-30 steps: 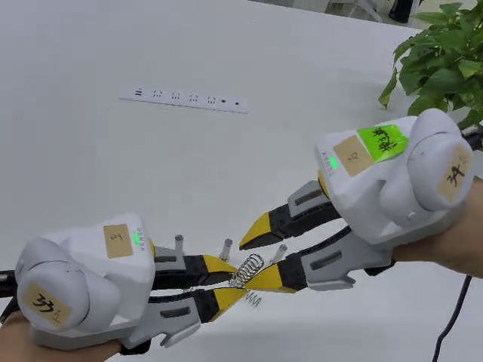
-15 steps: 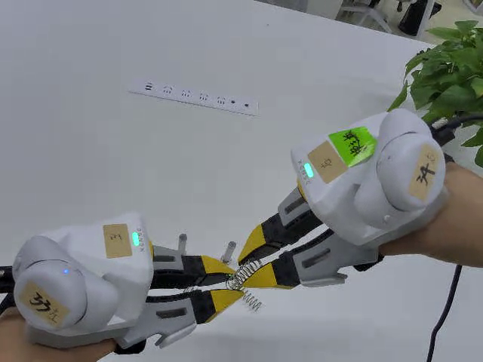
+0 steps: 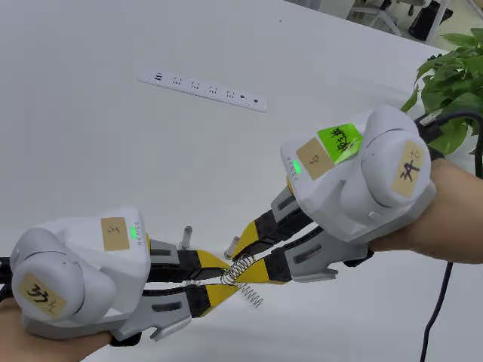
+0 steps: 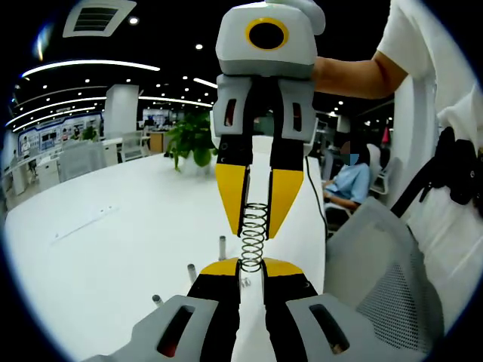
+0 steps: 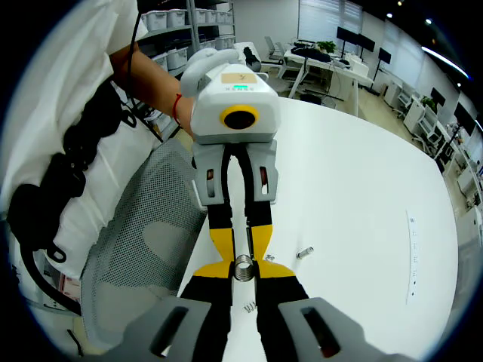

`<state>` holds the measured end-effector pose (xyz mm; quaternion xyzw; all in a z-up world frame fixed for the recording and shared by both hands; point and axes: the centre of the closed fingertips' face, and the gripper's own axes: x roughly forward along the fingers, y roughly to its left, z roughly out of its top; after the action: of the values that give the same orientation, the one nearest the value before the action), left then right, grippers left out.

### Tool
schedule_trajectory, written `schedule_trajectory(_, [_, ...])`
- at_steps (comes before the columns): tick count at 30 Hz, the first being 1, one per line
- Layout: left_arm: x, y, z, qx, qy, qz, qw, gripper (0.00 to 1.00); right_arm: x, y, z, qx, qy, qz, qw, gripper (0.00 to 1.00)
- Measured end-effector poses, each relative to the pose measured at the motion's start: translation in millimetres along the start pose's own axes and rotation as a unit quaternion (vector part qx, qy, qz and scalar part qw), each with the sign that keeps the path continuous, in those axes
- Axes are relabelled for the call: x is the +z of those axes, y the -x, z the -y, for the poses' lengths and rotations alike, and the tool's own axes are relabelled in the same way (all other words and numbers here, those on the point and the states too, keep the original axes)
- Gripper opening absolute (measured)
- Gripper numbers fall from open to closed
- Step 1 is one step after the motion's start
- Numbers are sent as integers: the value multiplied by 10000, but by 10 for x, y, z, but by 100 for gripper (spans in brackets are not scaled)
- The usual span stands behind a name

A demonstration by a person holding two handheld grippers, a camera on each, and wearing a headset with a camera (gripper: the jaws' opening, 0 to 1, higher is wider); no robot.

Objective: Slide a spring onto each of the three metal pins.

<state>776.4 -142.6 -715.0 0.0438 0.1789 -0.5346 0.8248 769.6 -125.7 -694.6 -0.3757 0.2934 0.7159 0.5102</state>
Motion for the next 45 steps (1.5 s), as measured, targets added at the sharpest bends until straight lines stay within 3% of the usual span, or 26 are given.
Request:
schedule_trajectory(32, [-116,104,-138,234,206,136,9994,12,74,-151,85,149,253,-440,9986,12])
schedule_trajectory(36, [-178,134,-166,300,199,62,9993,19,81,-147,104,144,267,-452,9985,12])
schedule_trajectory(45, [-319,288,-286,500,267,1,9984,24,97,-116,268,-5,113,-392,9992,12])
